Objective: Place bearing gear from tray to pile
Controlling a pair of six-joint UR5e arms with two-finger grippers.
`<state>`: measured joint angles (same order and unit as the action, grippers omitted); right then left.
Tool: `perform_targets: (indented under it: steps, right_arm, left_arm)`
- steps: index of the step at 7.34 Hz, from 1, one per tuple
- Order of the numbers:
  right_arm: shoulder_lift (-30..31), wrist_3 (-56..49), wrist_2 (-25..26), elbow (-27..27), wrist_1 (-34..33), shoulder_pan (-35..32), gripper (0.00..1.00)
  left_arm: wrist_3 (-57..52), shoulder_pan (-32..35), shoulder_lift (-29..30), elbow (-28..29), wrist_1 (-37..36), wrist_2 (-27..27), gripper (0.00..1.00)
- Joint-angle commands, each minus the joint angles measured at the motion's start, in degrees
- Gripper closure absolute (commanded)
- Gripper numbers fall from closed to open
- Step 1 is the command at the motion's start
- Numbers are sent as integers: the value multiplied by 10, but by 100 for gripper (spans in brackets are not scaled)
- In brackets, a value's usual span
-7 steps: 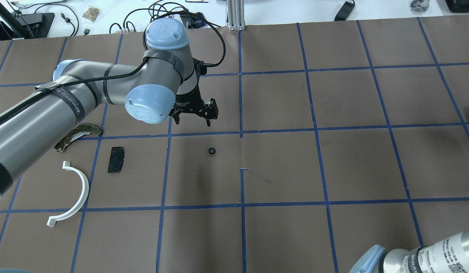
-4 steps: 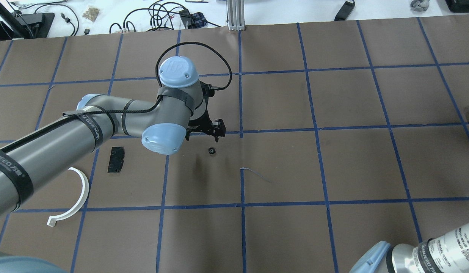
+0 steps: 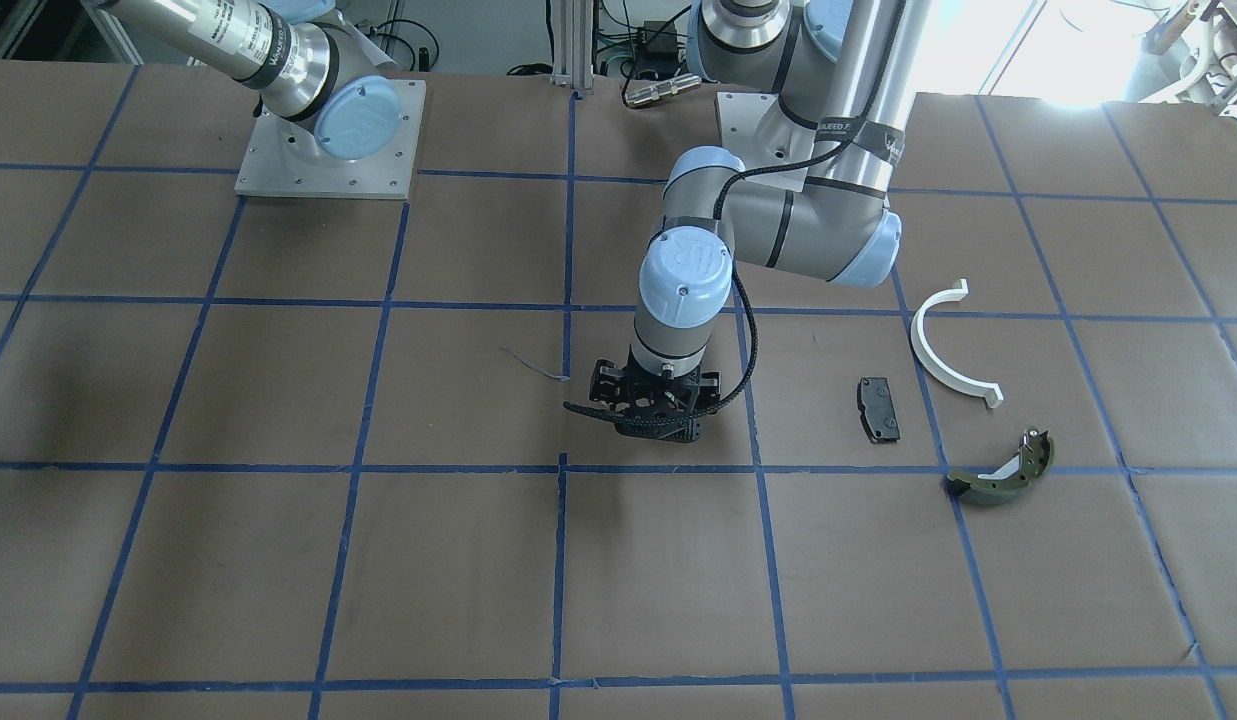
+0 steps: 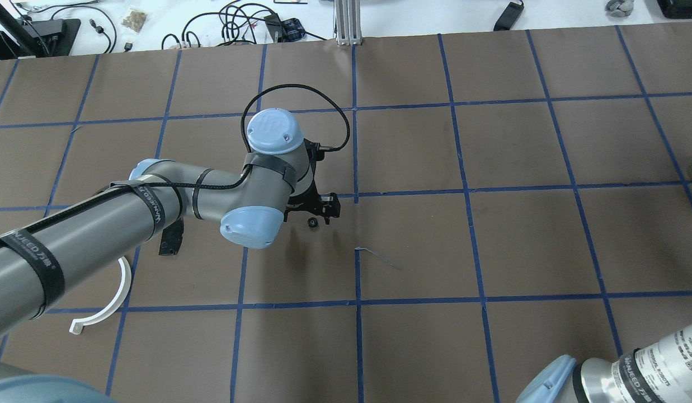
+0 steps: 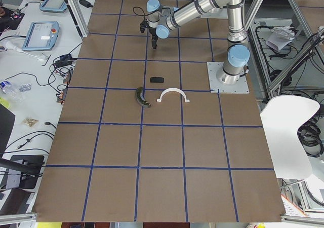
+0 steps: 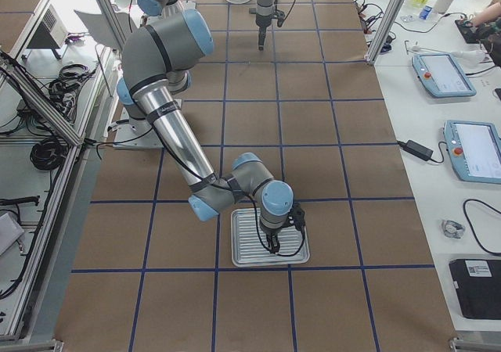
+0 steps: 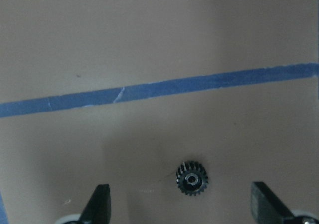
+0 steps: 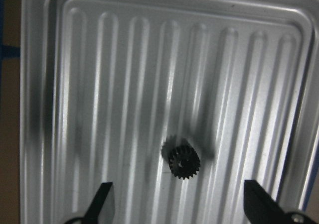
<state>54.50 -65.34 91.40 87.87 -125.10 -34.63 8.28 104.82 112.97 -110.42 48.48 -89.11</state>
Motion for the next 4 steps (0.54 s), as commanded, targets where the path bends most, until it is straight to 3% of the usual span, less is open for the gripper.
perform_targets:
  steps: [1, 2, 4]
  right_arm:
    - [-2, -1, -3, -1, 1, 0, 23]
    - [-10, -1, -3, -2, -1, 0, 28]
    - [-16, -1, -5, -5, -1, 0, 29]
  left_arm:
    - [6, 2, 7, 3, -5, 1, 0]
    - [7, 2, 8, 5, -5, -1, 2]
    - [11, 7, 9, 4, -5, -4, 15]
